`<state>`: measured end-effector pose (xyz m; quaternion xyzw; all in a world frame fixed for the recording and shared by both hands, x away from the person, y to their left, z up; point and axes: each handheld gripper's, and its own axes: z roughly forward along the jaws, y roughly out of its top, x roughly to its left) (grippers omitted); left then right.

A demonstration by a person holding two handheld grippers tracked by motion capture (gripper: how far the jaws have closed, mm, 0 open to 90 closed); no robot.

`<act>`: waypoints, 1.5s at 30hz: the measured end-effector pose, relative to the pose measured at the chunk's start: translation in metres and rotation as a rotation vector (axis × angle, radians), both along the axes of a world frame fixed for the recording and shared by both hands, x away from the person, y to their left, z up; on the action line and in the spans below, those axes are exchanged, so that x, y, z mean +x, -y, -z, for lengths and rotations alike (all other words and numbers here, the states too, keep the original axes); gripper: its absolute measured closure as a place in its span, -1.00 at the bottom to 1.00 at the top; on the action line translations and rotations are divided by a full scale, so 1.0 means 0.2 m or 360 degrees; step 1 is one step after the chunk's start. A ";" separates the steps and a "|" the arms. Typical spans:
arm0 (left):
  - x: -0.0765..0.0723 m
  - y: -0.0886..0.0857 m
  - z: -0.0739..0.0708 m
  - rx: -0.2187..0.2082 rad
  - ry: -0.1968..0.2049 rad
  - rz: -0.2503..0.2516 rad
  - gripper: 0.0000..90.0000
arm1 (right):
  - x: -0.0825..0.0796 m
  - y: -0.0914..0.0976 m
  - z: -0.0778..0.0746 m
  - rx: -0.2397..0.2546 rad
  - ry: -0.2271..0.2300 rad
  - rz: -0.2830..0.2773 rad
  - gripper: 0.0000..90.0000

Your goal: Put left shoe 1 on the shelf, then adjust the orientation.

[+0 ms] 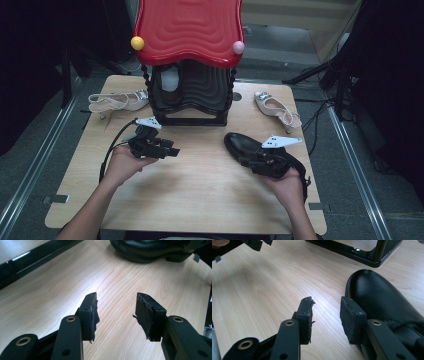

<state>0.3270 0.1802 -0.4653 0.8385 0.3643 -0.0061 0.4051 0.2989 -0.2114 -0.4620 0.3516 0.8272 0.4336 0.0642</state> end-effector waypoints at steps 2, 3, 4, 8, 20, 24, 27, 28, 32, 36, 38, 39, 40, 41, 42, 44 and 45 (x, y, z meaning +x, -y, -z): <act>-0.01 0.00 0.00 -0.0001 0.0004 0.0006 0.17 | 0.00 0.02 0.00 0.0001 -0.0016 0.0003 0.42; -0.01 0.00 0.01 -0.0007 0.0004 0.0006 0.17 | 0.00 0.04 0.00 -0.0007 -0.0027 0.0008 0.42; -0.01 0.00 0.01 -0.0001 0.0002 0.0011 0.17 | 0.00 0.05 0.00 -0.0005 -0.0039 0.0018 0.42; -0.02 0.00 0.02 0.0004 -0.0001 0.0010 0.17 | 0.00 0.10 -0.02 0.0020 -0.0066 0.0046 0.38; -0.02 -0.02 0.04 0.0005 -0.0003 0.0008 0.17 | -0.01 0.24 -0.05 -0.0036 -0.0046 0.0118 0.42; -0.01 -0.01 0.04 0.0002 -0.0014 0.0015 0.17 | -0.02 0.29 -0.05 -0.0011 -0.0030 0.0138 0.41; 0.00 -0.01 0.05 -0.0005 -0.0017 0.0021 0.16 | -0.04 0.32 -0.06 0.0002 -0.0028 0.0166 0.42; 0.00 0.00 0.05 -0.0012 -0.0022 0.0021 0.16 | -0.04 0.34 -0.07 0.0001 -0.0023 0.0172 0.43; 0.01 0.00 0.06 -0.0010 -0.0029 0.0021 0.16 | -0.07 0.39 -0.08 -0.0036 -0.0038 0.0221 0.45; 0.02 0.00 0.06 -0.0010 -0.0033 0.0026 0.16 | -0.09 0.43 -0.05 -0.0070 -0.0074 0.0249 0.46; 0.02 0.00 0.06 -0.0013 -0.0032 0.0026 0.16 | -0.08 0.42 -0.04 -0.0101 -0.0072 0.0259 0.46; 0.02 0.01 0.06 -0.0010 -0.0033 0.0028 0.16 | -0.08 0.41 -0.04 -0.0106 -0.0067 0.0259 0.46; 0.02 0.01 0.07 0.0001 -0.0030 0.0028 0.16 | -0.08 0.42 -0.05 -0.0098 -0.0067 0.0258 0.46; 0.02 0.01 0.07 0.0006 -0.0030 0.0028 0.16 | -0.08 0.42 -0.05 -0.0096 -0.0074 0.0258 0.47; 0.02 0.01 0.07 0.0006 -0.0029 0.0027 0.16 | -0.08 0.42 -0.05 -0.0100 -0.0089 0.0254 0.47; 0.02 0.00 0.06 0.0001 -0.0030 0.0032 0.16 | -0.08 0.43 -0.04 -0.0099 -0.0115 0.0257 0.49; 0.02 0.00 0.06 -0.0003 -0.0029 0.0027 0.16 | -0.08 0.43 -0.04 -0.0108 -0.0122 0.0252 0.49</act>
